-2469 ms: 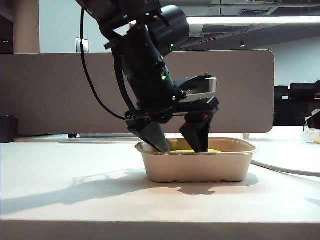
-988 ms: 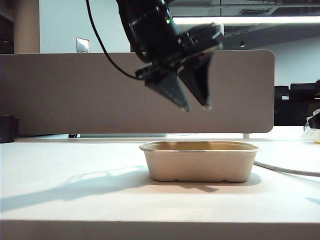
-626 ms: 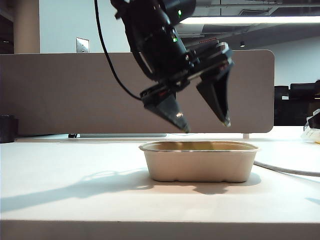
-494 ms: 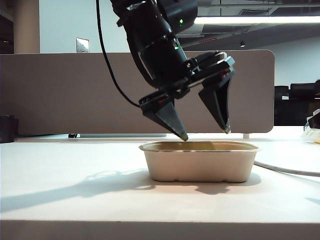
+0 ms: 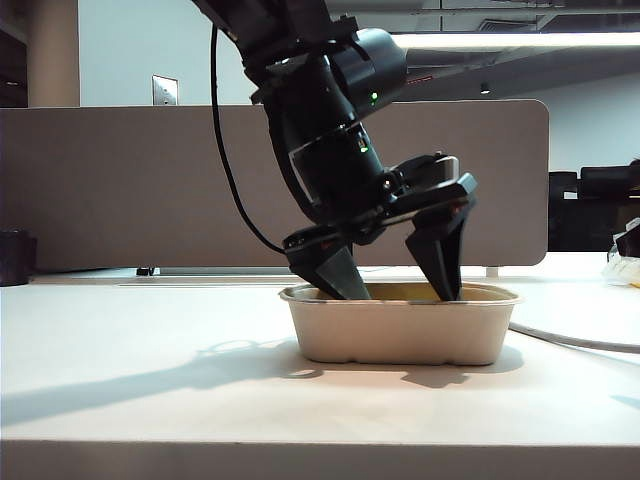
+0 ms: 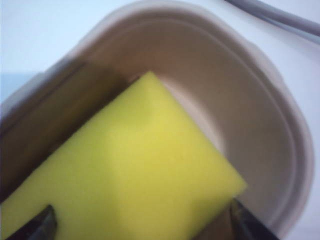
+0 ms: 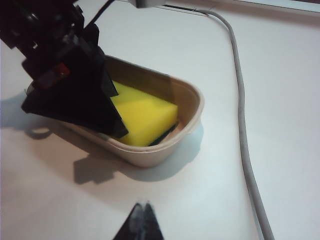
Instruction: Take out the cleaning sponge from the paper lunch box and place it on the table.
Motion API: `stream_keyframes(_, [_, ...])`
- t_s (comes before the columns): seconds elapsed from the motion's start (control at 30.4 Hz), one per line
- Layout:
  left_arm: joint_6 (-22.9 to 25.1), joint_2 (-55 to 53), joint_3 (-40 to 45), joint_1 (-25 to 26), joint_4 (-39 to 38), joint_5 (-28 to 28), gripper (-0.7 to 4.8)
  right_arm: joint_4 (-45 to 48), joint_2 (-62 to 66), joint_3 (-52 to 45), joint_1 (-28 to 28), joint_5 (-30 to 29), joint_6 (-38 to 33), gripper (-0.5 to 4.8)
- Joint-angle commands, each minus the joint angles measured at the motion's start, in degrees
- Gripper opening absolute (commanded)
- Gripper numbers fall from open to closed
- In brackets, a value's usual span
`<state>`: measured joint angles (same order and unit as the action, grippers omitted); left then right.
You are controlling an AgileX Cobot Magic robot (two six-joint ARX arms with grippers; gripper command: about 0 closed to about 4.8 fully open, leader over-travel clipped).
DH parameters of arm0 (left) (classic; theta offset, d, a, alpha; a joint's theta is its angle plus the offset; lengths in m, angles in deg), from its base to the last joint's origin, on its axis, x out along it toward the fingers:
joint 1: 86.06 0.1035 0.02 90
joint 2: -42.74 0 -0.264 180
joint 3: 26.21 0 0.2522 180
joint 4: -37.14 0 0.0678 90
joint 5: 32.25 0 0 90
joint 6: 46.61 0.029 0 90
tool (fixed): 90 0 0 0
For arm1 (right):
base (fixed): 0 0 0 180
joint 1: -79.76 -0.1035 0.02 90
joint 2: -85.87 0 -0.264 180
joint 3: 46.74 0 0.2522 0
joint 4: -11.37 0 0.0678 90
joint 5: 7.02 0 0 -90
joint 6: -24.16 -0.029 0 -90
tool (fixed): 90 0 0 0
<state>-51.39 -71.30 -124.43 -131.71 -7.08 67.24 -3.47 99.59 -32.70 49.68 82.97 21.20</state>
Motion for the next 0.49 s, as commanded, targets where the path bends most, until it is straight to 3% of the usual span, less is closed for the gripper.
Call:
stream_keyframes(0.03, [-0.17, -1.62, -0.17, -0.04, -0.24, -1.68, 4.79, 0.92, -0.09, 0.04, -0.04, 0.04, -0.02, -0.05])
stream_keyframes(0.16, [-0.15, -3.28, -0.17, -0.04, -1.62, -1.97, 4.61, 0.92, -0.11, 0.04, -0.04, 0.04, 0.00, -0.05])
stream_keyframes(0.36, [0.28, -3.67, -0.04, -0.04, -1.75, -1.92, 0.83, 0.90, -0.24, 0.04, -0.04, 0.04, -0.02, -0.05])
stream_keyframes(0.43, [1.84, -3.67, -0.04, 0.00, -1.73, -2.01, -0.04, 0.90, -0.33, 0.04, -0.04, 0.07, -0.02, -0.05])
stream_keyframes(0.49, [2.51, -3.67, -0.04, -0.02, -1.55, -2.21, -0.06, 0.92, -0.33, 0.04, -0.04, 0.04, -0.02, -0.05])
